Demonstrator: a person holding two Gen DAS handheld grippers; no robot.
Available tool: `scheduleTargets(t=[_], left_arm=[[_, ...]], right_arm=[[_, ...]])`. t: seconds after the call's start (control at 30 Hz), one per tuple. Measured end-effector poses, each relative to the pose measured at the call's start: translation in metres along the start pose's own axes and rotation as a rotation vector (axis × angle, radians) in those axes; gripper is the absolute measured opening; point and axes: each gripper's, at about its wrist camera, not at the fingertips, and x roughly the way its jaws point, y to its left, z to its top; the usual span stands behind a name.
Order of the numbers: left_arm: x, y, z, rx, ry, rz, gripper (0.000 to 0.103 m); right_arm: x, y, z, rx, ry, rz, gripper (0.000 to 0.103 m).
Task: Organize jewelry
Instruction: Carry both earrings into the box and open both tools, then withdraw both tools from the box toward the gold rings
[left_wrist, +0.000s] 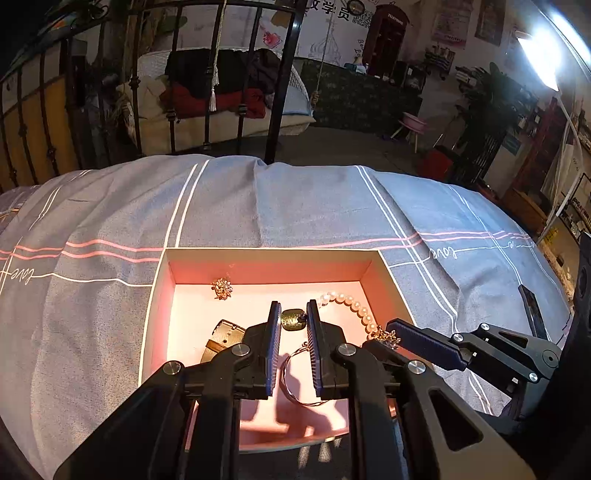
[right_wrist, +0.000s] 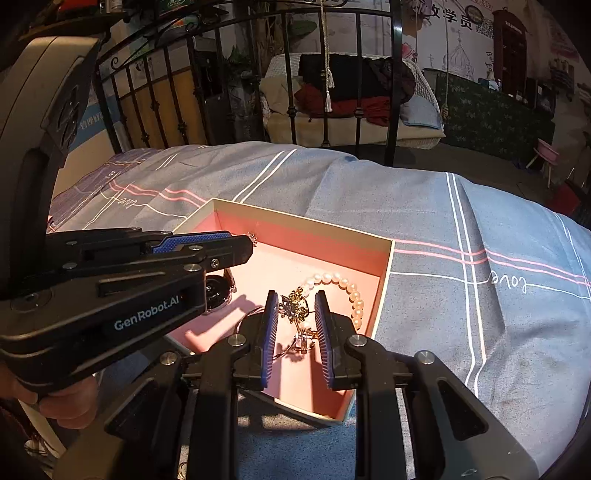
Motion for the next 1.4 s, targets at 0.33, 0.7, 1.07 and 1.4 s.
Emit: scheduleTargets(t=[0.33, 0.7, 1.07, 1.4], left_arm=[[0.019, 0.003, -0.004, 0.015, 0.043, 0.025, 0.013], [0.025, 0.005, -0.007, 0.010, 0.063, 0.038, 0.013], [0.029, 0.008, -0.003, -0.012, 0.103, 0.042, 0.020], [-0.029, -0.002, -0.020, -0.011, -0.021, 0.008, 0.039]], right_arm=[[0.024, 0.006, -0.006, -0.022, 0.055, 0.010, 0.021], [0.030, 0.008, -0.006, -0.023, 0.076, 0.016, 0.021], [0.034, 0.006, -0.003, -0.025, 0.099, 0.021, 0.022], [-0.022, 0.006, -0.028, 0.009, -0.024, 0.017, 0.056]])
